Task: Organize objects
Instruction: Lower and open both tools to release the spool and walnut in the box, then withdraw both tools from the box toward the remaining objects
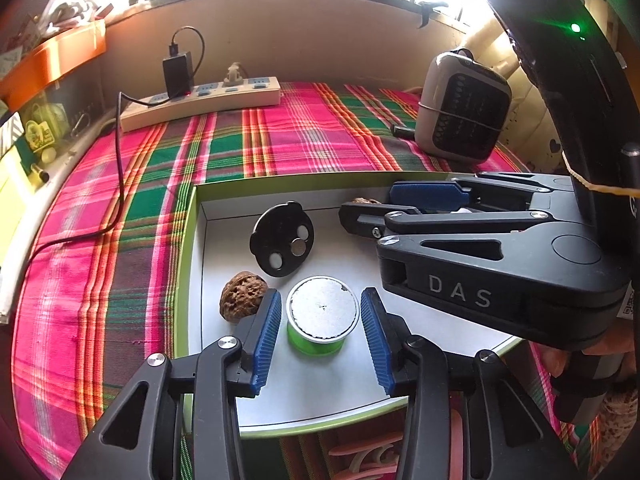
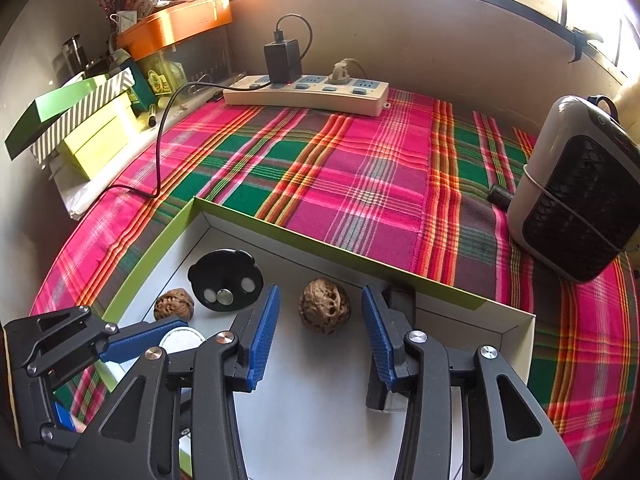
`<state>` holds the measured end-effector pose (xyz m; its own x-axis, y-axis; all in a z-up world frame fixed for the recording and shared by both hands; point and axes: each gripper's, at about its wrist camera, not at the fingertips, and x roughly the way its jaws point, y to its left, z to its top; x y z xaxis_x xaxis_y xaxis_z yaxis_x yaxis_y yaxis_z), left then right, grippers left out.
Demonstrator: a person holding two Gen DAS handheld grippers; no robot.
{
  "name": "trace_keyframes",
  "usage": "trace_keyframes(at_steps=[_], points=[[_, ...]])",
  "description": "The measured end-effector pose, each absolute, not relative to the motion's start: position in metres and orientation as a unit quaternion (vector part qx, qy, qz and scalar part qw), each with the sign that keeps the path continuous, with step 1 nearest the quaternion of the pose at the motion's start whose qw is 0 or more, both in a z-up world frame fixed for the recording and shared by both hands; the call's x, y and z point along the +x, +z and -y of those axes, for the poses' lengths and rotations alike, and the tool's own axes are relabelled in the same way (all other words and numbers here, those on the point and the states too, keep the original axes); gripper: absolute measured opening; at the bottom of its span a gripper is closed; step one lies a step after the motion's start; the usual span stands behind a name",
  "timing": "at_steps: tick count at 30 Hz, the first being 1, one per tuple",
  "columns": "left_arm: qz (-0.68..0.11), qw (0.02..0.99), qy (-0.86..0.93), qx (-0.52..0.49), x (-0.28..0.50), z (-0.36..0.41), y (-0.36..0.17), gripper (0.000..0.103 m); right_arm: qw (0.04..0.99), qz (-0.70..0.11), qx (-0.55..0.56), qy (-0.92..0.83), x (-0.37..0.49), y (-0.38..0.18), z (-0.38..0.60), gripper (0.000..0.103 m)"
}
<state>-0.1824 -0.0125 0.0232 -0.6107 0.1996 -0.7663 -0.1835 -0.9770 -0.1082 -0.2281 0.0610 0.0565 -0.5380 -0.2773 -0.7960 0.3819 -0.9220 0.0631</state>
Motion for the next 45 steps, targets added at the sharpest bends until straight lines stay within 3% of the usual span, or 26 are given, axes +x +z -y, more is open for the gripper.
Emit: trace_keyframes(at_steps=[45], points=[[-0.003, 0.075, 0.925, -0.372, -0.099, 0.024, 0.054, 0.040, 0.160, -0.014, 0.362, -0.918, -0.109, 0.088, -0.100, 0.045]])
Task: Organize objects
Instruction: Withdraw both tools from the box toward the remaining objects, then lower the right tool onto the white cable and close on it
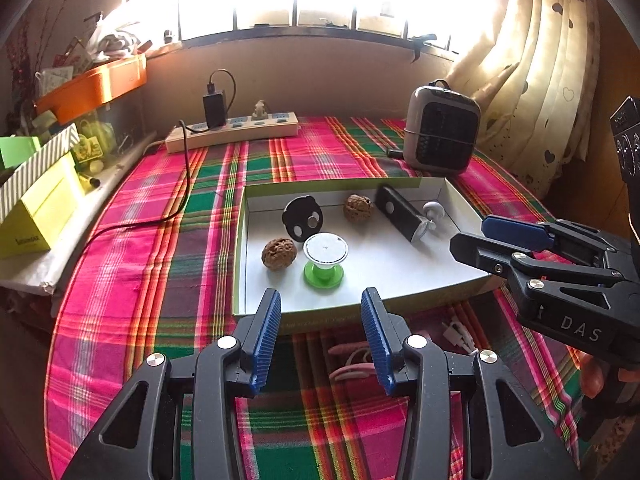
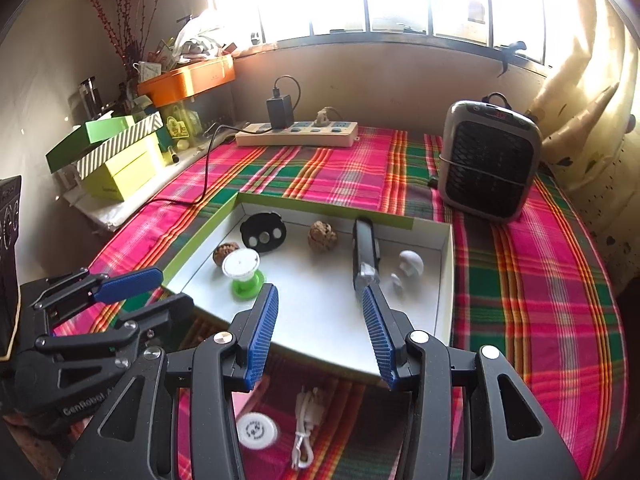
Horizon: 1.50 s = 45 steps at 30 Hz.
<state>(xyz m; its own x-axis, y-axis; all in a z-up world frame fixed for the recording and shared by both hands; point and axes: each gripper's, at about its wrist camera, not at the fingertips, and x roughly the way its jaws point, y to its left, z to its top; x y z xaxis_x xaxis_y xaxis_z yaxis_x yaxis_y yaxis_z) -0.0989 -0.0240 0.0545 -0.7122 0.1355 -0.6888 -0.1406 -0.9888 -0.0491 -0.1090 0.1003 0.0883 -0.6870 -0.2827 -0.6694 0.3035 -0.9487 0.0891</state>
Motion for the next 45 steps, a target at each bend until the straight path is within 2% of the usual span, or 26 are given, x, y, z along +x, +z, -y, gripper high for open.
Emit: trace_keyframes(at_steps=[21, 45], points=[[0.035, 0.104, 0.908, -0.404, -0.080, 0.049, 0.024, 0.040, 0.115, -0.007, 0.397, -0.911, -0.066, 0.051, -0.123, 0.046], [-0.012, 0.158, 0.892, -0.424, -0.099, 0.024, 0.014, 0.041, 0.134, -0.059, 0.430, -0.891, -0.076, 0.030, -0.112, 0.049]])
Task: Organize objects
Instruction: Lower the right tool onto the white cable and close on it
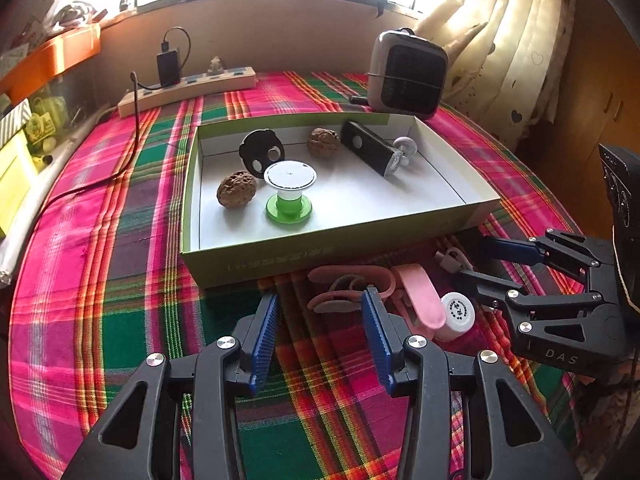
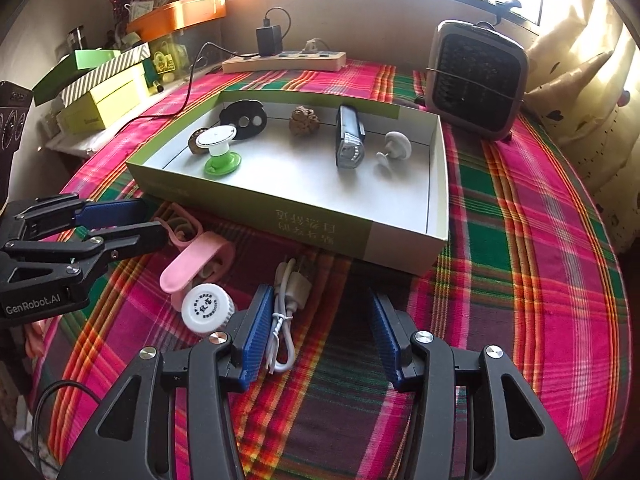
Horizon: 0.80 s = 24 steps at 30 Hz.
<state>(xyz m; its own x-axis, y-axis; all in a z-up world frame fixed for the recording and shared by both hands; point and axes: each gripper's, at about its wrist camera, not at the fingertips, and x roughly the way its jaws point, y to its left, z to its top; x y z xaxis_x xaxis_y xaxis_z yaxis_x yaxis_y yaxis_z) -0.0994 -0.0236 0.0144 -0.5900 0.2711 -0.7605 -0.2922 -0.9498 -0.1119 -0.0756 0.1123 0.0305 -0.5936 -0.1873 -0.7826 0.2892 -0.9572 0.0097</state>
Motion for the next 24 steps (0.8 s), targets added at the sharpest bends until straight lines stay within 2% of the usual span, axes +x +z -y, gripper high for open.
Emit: trace_keyframes(at_steps=[4, 6, 8, 11, 24], points=[[-0.016, 0.163, 0.891, -0.424, -0.102, 0.021, 0.014, 0.041, 0.134, -0.060, 0.430, -0.891, -0.076, 0.031, -0.114, 0.047], [-0.018, 0.165, 0.890, -0.425, -0.103, 0.019, 0.014, 0.041, 0.133, -0.061, 0.429, -0.891, -0.076, 0.032, -0.116, 0.038], [-0.018, 0.167, 0.889, -0.426, -0.104, 0.017, 0.013, 0.041, 0.130, -0.065, 0.428, -0.892, -0.076, 0.032, -0.117, 0.025], [-0.015, 0.171, 0.887, -0.428, -0.104, 0.016, 0.012, 0.041, 0.131, -0.065, 0.427, -0.892, -0.077, 0.032, -0.121, 0.018], [-0.017, 0.177, 0.881, -0.439, -0.096, 0.002, 0.009, 0.041, 0.143, -0.065, 0.427, -0.890, -0.079, 0.032, -0.127, 0.018]])
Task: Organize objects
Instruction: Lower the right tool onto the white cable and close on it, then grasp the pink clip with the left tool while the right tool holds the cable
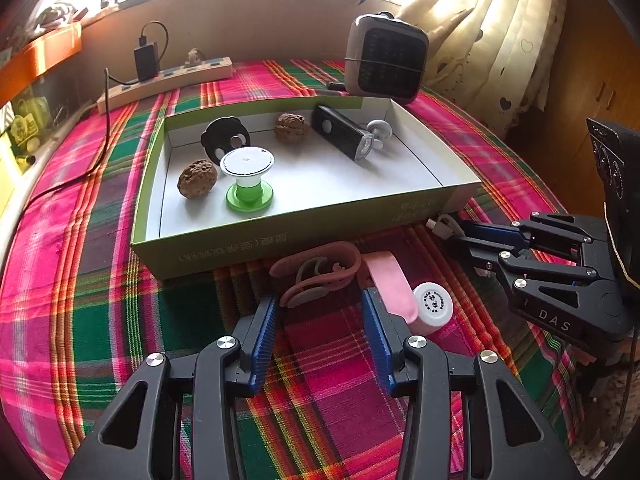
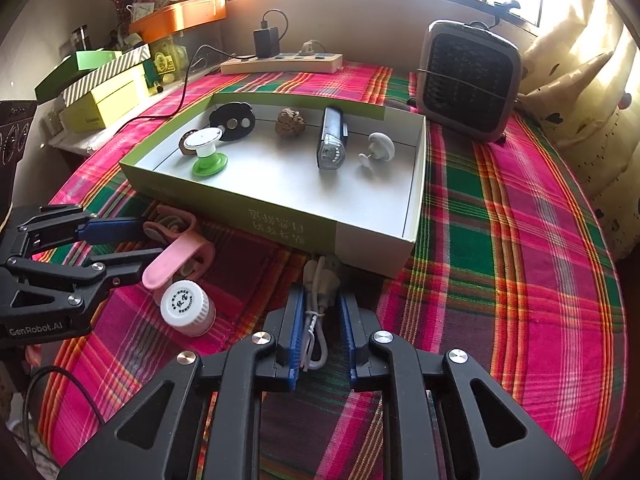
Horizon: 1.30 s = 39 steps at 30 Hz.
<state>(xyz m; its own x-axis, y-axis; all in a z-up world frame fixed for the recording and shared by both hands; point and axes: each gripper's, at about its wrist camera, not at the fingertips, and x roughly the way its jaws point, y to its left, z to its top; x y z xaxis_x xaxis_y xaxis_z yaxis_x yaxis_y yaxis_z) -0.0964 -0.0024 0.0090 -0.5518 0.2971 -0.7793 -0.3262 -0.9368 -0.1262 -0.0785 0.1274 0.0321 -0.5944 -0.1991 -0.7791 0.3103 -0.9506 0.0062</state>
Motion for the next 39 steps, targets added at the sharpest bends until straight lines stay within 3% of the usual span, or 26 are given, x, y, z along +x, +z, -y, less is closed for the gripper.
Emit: trace_keyframes(at_steps=[39], points=[[-0.076, 0.180, 0.882, -0.428, -0.113, -0.026, 0.008, 0.041, 0.141, -0.067, 0.427, -0.891, -0.079, 0.032, -0.136, 0.018]])
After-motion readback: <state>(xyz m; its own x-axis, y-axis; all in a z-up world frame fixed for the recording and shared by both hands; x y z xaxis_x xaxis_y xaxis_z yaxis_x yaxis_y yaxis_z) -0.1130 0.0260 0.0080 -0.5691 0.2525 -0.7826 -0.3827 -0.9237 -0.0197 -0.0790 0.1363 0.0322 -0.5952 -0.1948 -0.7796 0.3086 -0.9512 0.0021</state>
